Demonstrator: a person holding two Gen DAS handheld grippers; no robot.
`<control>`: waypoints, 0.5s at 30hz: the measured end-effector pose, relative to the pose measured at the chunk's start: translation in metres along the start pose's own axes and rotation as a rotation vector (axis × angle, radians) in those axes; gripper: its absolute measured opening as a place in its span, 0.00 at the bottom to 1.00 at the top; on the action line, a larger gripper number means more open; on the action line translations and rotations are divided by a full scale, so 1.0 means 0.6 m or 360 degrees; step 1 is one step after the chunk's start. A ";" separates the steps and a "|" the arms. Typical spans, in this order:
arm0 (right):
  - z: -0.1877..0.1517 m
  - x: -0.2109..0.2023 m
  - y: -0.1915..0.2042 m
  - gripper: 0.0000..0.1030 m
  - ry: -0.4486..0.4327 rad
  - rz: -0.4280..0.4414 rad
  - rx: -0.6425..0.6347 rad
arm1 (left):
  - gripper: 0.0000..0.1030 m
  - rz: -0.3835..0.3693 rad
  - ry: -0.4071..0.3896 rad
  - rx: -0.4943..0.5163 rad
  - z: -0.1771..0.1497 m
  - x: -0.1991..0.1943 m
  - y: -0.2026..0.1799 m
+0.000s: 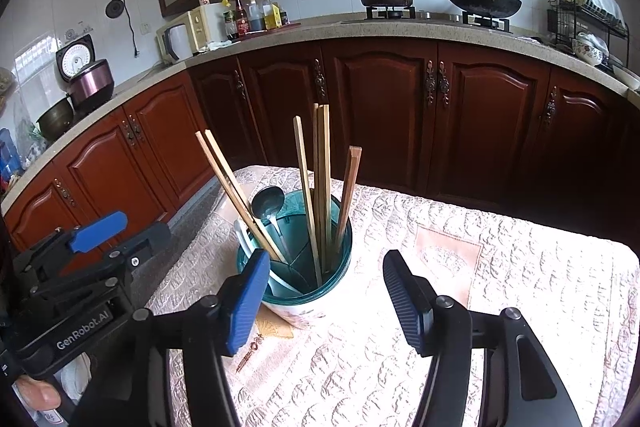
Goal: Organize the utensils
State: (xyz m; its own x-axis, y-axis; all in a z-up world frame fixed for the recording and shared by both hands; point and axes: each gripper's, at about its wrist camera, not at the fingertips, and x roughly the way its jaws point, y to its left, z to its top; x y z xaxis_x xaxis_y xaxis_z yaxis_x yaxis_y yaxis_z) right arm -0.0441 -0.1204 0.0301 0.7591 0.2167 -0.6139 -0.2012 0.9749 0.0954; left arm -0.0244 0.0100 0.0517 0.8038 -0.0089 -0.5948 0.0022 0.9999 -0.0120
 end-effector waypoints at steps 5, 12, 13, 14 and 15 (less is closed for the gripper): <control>-0.003 0.000 -0.002 0.61 0.0004 -0.0004 0.0007 | 0.60 0.0007 0.0021 -0.0005 -0.002 0.004 -0.001; -0.005 0.002 -0.005 0.61 0.0013 -0.0005 0.0010 | 0.60 0.0026 0.0039 0.0000 -0.007 0.009 -0.002; -0.005 0.003 -0.005 0.61 0.0015 -0.0006 0.0010 | 0.60 0.0027 0.0041 -0.0002 -0.007 0.010 -0.001; -0.005 0.004 -0.005 0.61 0.0017 -0.0005 0.0011 | 0.60 0.0026 0.0042 -0.0004 -0.008 0.011 -0.001; -0.006 0.004 -0.005 0.61 0.0018 -0.0003 0.0011 | 0.60 0.0026 0.0044 -0.0006 -0.009 0.011 -0.001</control>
State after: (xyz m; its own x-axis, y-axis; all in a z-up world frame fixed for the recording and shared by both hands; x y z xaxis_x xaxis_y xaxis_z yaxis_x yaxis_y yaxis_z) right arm -0.0437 -0.1228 0.0256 0.7525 0.2141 -0.6228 -0.1955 0.9757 0.0992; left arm -0.0219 0.0095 0.0435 0.7868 0.0071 -0.6171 -0.0129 0.9999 -0.0049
